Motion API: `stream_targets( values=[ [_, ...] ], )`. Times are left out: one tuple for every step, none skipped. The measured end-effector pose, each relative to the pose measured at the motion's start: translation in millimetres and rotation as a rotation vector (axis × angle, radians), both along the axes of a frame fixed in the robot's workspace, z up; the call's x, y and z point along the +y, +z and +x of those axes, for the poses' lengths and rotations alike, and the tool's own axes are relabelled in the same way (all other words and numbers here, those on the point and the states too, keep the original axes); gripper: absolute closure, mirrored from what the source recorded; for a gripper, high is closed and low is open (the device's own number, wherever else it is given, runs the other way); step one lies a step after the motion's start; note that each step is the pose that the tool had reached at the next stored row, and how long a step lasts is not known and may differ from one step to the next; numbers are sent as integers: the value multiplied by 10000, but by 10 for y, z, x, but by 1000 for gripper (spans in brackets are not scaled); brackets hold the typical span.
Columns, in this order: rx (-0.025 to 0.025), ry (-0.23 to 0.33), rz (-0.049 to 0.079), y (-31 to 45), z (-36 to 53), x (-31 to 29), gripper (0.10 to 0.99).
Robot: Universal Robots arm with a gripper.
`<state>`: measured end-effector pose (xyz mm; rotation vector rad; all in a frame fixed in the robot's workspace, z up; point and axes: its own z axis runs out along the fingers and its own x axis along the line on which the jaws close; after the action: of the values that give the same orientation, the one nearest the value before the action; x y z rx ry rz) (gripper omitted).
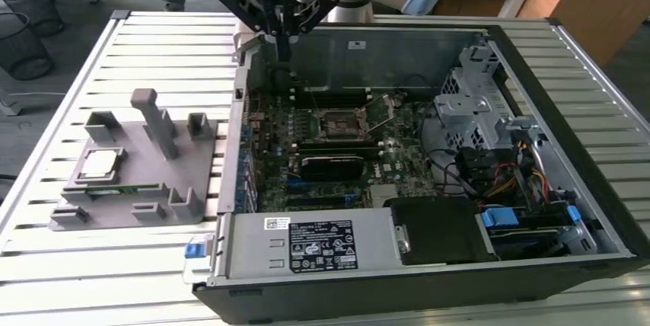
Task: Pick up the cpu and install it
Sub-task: 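Reach for the cpu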
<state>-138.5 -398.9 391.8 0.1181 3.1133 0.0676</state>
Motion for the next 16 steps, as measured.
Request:
stream_targets(
  values=[
    [1,0,0,-1,-3,0,980],
    [3,1,0,-2,-6,0,980],
    [4,0,0,-3,-8,0,980],
    [4,0,0,-4,-11,0,980],
    [5,1,0,-4,-12,0,980],
    [4,0,1,-5,-15,0,980],
    [4,0,1,-6,-17,0,980],
    [3,0,2,-7,-20,0,980],
    [4,0,1,-7,-23,0,980],
    [4,0,1,-8,-24,0,980],
    [5,1,0,-7,-25,0,980],
    [5,0,1,-8,-29,0,980],
    [4,0,1,-9,-36,0,980],
    [5,1,1,-10,-39,0,980],
    [5,0,0,-10,-42,0,980],
    [5,1,0,-10,-44,0,980]
  ],
)
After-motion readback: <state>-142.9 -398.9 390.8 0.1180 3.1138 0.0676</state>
